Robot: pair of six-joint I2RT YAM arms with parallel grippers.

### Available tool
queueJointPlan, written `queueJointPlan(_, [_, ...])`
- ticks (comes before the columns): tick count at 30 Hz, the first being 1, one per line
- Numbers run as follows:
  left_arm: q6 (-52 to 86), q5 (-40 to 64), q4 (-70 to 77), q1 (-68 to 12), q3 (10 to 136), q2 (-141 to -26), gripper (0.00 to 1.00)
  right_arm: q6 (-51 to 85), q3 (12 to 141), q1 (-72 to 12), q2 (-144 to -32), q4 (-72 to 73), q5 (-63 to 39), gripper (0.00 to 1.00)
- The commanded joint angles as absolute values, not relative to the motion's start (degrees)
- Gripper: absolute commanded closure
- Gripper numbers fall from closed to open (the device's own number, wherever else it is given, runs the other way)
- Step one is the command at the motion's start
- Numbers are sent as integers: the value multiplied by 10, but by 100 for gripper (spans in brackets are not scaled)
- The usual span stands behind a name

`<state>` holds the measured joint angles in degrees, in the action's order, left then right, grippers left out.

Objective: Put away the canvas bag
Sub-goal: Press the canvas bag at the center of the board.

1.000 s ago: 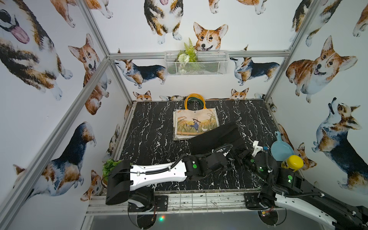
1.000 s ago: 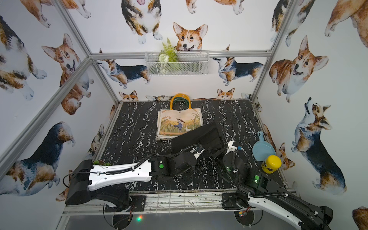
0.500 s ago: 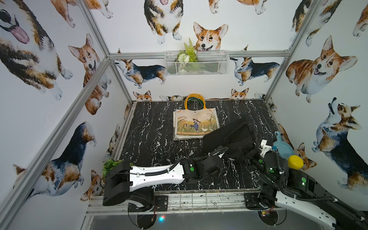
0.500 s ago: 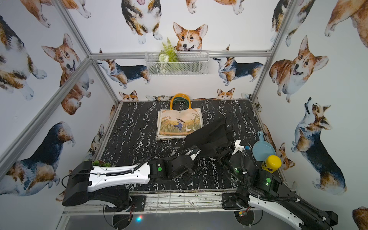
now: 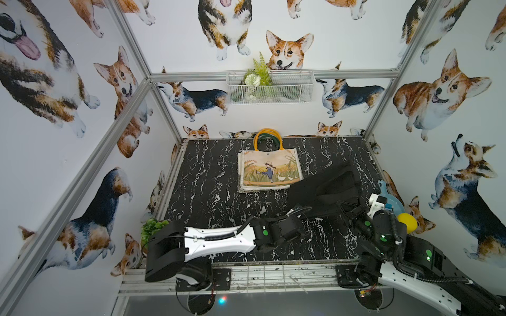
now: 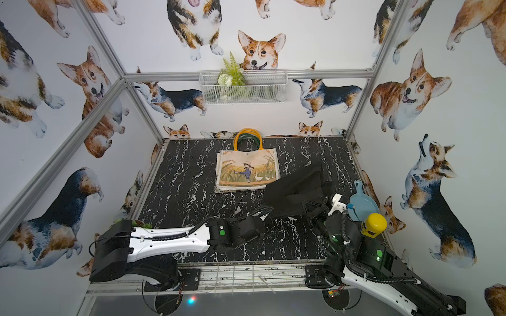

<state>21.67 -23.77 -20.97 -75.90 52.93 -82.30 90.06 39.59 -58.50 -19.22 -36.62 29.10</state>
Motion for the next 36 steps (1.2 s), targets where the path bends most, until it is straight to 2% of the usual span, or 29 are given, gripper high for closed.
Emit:
queueJointPlan(1, [228,-248,-241,-754,514,-812,100,979,403,-584,-178,-368,327,100])
queueJointPlan(3, [231,-246,-244,-749,510,-811,100,981,406,-584,-172,-376,328,100])
queueJointPlan(4, [233,-244,-248,-746,508,-812,95,982,409,-584,-171,-381,327,100])
queueJointPlan(5, [234,-244,-249,-745,507,-813,80,982,412,-584,-170,-389,326,100])
queueJointPlan(6, [236,-243,-249,-744,504,-813,70,983,415,-584,-170,-396,325,100])
queueJointPlan(7, [238,-243,-249,-741,501,-813,68,983,418,-584,-169,-404,324,100])
queueJointPlan(9, [235,-233,-241,-740,495,-810,100,985,421,-584,-166,-415,324,100])
queueJointPlan(19, [195,-170,-168,-739,454,-724,99,1016,414,-584,-144,-459,326,100])
queueJointPlan(22, [179,-133,-138,-728,435,-655,65,1024,410,-585,-141,-470,322,100])
queueJointPlan(24, [172,-106,-131,-707,424,-595,55,1024,408,-584,-137,-478,317,100])
queueJointPlan(31, [159,-41,-202,-579,434,-444,51,907,428,-584,-190,-485,226,100])
queueJointPlan(36, [159,0,-226,-532,441,-434,51,820,411,-584,-284,-353,70,100])
